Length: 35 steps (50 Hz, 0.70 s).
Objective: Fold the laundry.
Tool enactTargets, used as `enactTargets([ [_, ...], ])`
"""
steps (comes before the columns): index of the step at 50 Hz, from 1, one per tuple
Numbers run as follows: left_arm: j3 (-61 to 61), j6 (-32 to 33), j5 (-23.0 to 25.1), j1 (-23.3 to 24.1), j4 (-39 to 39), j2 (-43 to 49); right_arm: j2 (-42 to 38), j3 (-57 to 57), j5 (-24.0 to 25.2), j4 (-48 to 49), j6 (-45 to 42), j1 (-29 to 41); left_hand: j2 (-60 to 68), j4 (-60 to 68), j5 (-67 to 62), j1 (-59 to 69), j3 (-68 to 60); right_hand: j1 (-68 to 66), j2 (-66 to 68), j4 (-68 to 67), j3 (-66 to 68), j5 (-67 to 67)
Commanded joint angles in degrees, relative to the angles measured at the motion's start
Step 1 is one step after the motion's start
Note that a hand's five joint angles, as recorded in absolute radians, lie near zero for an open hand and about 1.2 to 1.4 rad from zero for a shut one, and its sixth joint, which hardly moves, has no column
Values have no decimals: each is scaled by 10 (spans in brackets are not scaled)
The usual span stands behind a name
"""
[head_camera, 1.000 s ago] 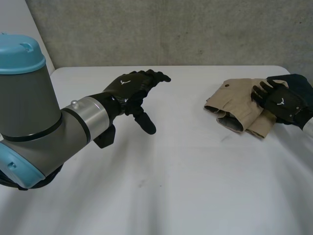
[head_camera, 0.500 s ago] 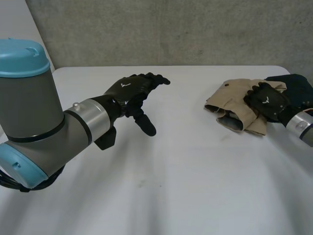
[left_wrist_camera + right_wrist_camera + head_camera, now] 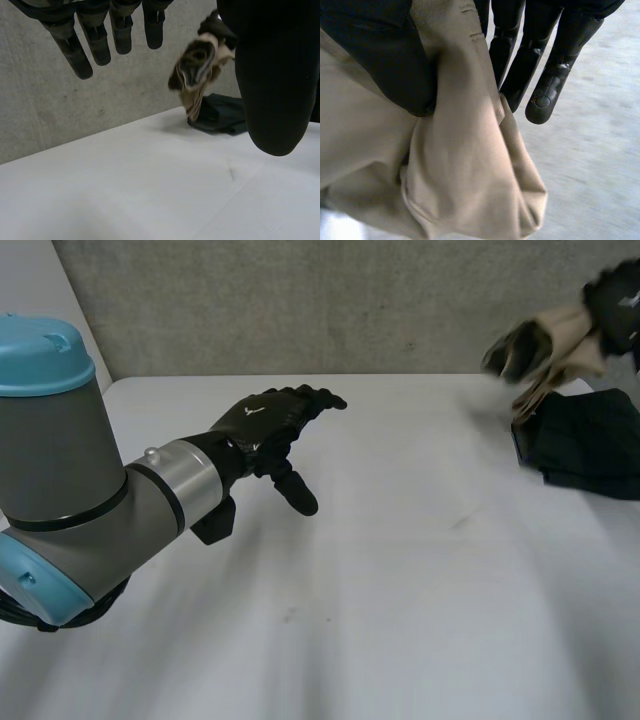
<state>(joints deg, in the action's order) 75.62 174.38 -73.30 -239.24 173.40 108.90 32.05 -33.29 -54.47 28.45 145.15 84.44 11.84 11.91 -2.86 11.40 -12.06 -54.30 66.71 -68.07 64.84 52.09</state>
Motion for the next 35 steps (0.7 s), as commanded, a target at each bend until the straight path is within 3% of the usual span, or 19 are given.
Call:
enactTargets([
  [1,1,0,0,0,0,-1,-42,138,-125,15,65,-1,4,3,6,8,-2,-257,133,-119,152,179],
  [11,2,0,0,1,0,2,-72,101,-165,-19,36,-1,4,3,6,8,-2,-257,133,-119,152,179],
  [20,8,0,1,1,0,6,-66,-62,-181,-25,-36,-4,4,3,6,8,-2,-257,133,-119,152,179],
  [33,9,0,0,1,-1,-2,49,-251,-186,-45,-78,-28,4,3,6,8,-2,-257,133,-119,152,179],
  [35,9,0,0,2,-1,-3,70,-262,-186,-61,-78,-29,2,2,8,7,0,-112,-12,25,7,34],
])
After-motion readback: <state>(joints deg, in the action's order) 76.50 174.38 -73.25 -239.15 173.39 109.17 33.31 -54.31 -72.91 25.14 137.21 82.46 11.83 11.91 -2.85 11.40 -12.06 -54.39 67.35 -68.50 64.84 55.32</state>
